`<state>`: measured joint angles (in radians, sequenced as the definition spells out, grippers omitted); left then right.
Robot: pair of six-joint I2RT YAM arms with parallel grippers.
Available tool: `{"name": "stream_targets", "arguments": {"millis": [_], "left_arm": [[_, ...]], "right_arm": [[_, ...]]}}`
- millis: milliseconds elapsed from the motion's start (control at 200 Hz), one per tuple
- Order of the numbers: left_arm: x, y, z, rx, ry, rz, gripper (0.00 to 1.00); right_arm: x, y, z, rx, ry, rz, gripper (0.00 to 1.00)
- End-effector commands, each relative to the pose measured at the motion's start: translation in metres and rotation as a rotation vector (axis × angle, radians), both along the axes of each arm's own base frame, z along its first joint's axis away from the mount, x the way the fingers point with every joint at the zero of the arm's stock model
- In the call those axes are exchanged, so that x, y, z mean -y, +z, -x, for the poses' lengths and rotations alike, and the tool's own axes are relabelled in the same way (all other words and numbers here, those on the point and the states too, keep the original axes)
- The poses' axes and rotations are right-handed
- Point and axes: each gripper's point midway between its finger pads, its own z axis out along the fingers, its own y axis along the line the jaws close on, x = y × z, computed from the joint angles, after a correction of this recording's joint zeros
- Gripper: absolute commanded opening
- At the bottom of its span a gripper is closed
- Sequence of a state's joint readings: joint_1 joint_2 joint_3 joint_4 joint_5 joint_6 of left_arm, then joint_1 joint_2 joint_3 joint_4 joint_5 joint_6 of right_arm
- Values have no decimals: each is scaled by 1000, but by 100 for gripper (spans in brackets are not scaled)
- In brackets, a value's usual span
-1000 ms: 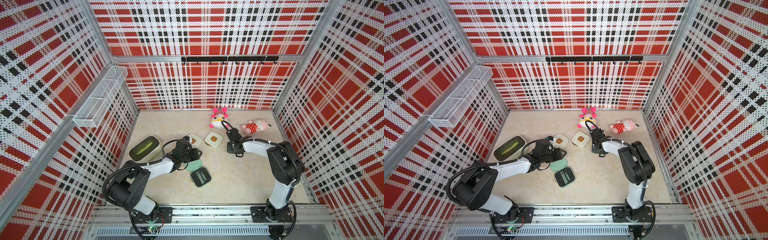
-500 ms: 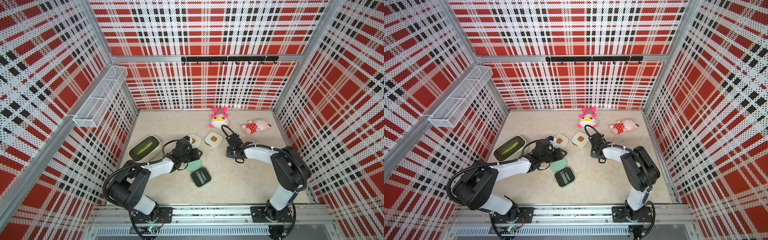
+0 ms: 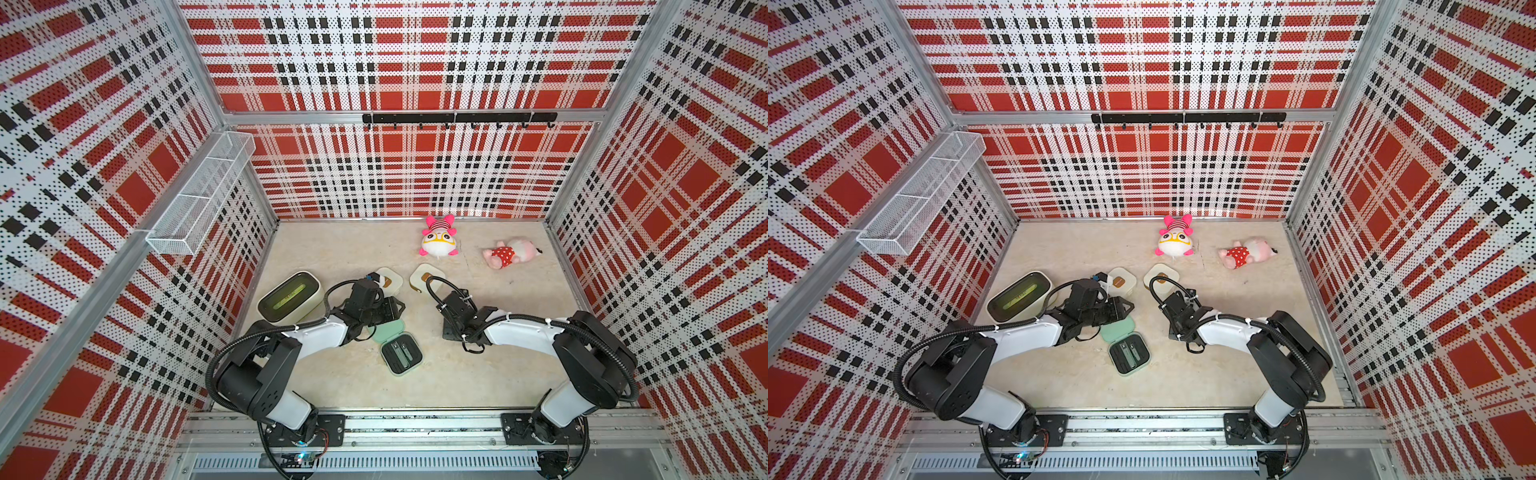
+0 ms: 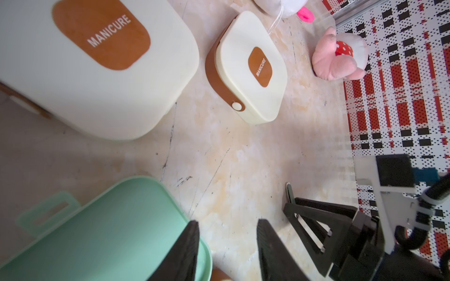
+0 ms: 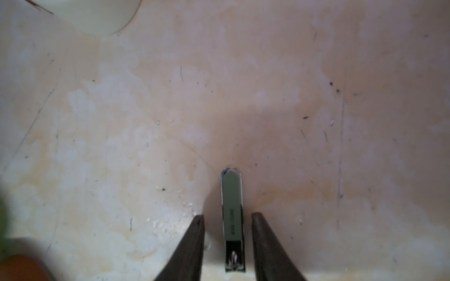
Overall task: Organize nail clipper sets
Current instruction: Adjust the nail clipper at the center of the board.
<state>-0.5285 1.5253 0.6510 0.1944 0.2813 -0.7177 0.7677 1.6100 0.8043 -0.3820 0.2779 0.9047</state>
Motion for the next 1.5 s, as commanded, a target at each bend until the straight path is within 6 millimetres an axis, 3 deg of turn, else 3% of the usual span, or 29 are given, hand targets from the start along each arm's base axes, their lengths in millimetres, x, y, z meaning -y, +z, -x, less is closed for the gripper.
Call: {"name": "stream_targets", "arguments": {"millis": [0, 115, 416, 772, 1237, 1498], "left_arm": [[0, 2, 0, 9, -4, 13, 44], [1, 4, -1, 12, -4, 16, 44], [3, 2, -2, 10, -8, 17, 44], [2, -1, -1, 3, -9, 14, 44], [-1, -6, -3, -8, -3, 13, 44], [-4, -9, -5, -16, 2, 11, 44]], "right_arm": [[23, -13, 24, -74, -39, 79, 44], [32, -9, 28, -73, -61, 108, 37], [50, -10, 37, -84, -94, 163, 43], [67, -9, 31, -89, -148, 192, 37], [83, -7, -6, -77, -177, 179, 37], [76, -2, -41, -65, -146, 185, 37]]}}
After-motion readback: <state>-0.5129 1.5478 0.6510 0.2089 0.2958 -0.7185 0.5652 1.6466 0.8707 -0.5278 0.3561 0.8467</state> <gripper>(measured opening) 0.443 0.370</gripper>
